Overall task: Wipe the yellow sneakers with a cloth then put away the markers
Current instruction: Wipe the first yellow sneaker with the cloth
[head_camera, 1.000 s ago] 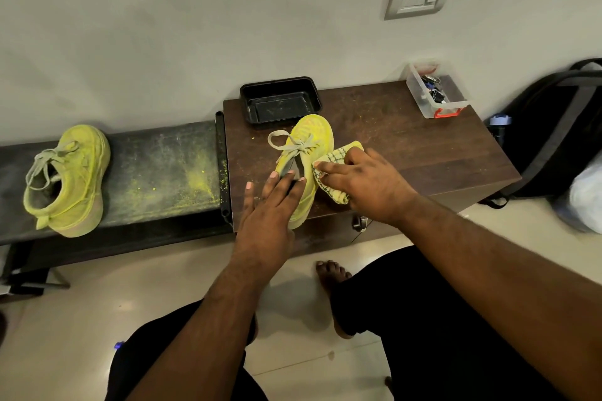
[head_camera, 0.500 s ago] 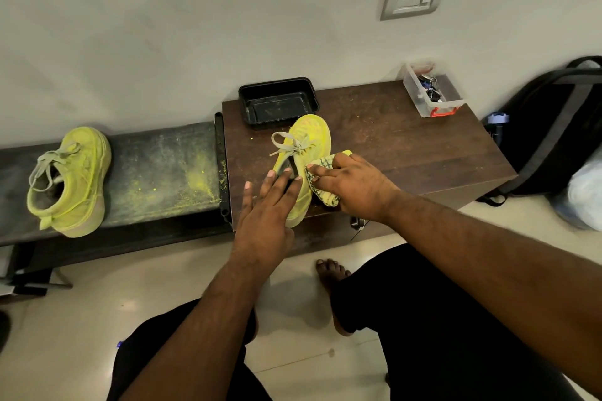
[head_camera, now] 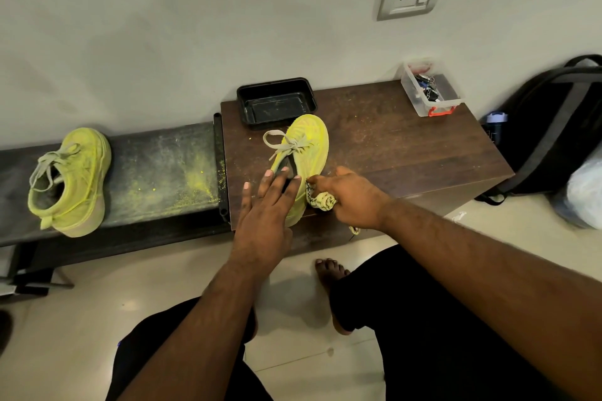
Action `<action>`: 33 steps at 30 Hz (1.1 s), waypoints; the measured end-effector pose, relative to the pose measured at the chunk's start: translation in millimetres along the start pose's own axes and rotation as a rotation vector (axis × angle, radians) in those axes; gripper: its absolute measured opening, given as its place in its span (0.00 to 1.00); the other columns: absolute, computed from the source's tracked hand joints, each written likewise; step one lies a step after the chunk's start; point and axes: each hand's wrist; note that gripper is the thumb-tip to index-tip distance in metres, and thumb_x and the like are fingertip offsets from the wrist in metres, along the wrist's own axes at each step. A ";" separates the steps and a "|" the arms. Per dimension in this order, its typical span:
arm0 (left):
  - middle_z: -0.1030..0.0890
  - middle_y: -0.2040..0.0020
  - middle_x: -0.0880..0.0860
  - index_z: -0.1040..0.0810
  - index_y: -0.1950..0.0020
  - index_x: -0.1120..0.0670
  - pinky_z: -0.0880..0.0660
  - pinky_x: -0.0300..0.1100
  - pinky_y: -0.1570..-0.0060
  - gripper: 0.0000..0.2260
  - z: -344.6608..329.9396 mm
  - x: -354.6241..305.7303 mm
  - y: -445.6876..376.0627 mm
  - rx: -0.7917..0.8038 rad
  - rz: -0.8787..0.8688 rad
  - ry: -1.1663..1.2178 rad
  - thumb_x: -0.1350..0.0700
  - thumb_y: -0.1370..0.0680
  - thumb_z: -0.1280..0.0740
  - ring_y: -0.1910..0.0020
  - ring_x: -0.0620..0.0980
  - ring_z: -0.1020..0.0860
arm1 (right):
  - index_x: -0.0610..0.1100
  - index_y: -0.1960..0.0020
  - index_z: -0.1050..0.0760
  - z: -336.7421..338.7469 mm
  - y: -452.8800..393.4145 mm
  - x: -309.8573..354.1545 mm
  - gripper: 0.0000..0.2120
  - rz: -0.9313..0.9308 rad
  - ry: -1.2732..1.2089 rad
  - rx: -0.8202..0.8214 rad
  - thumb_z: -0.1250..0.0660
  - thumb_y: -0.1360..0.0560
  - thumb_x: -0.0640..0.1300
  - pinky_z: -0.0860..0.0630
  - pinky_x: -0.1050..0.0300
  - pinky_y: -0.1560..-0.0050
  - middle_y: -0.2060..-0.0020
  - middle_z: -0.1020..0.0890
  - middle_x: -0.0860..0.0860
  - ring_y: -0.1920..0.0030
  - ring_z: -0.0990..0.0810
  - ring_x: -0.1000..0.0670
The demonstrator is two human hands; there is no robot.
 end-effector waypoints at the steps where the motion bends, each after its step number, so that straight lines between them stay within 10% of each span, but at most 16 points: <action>1: 0.53 0.21 0.45 0.50 0.22 0.46 0.68 0.47 0.29 0.43 -0.2 0.0 0.1 -0.004 0.000 -0.002 0.64 0.31 0.33 0.24 0.45 0.61 | 0.46 0.40 0.26 -1.8 0.7 0.4 0.24 -0.012 -0.039 0.002 0.42 0.32 0.31 0.27 0.52 0.50 0.52 0.22 0.44 0.46 0.30 0.48; 21: 0.59 0.22 0.46 0.55 0.22 0.47 0.67 0.46 0.30 0.39 1.7 1.8 2.0 0.041 -0.017 0.018 0.56 0.25 0.34 0.26 0.43 0.65 | 0.47 0.44 0.22 -7.7 29.6 35.4 0.22 0.076 -0.173 0.098 0.38 0.34 0.30 0.26 0.57 0.53 0.53 0.22 0.49 0.52 0.27 0.52; 28: 0.64 0.22 0.45 0.60 0.22 0.45 0.67 0.46 0.29 0.45 -1.5 2.3 2.4 0.020 0.006 -0.037 0.68 0.29 0.37 0.29 0.42 0.69 | 0.45 0.42 0.21 28.1 24.6 -1.0 0.18 -0.256 -0.181 -0.334 0.36 0.29 0.31 0.29 0.59 0.55 0.63 0.30 0.54 0.52 0.28 0.47; 33: 0.64 0.22 0.45 0.61 0.22 0.45 0.67 0.46 0.30 0.44 -1.5 1.0 1.9 0.019 0.028 -0.048 0.66 0.28 0.38 0.28 0.42 0.69 | 0.48 0.35 0.25 16.5 10.2 18.0 0.26 -0.094 -0.115 -0.394 0.35 0.30 0.31 0.30 0.63 0.51 0.60 0.32 0.58 0.51 0.30 0.51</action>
Point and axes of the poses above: each hand's wrist, its own y-axis away from the middle knuckle, its own z-axis out of the back of the hand, x = y × z
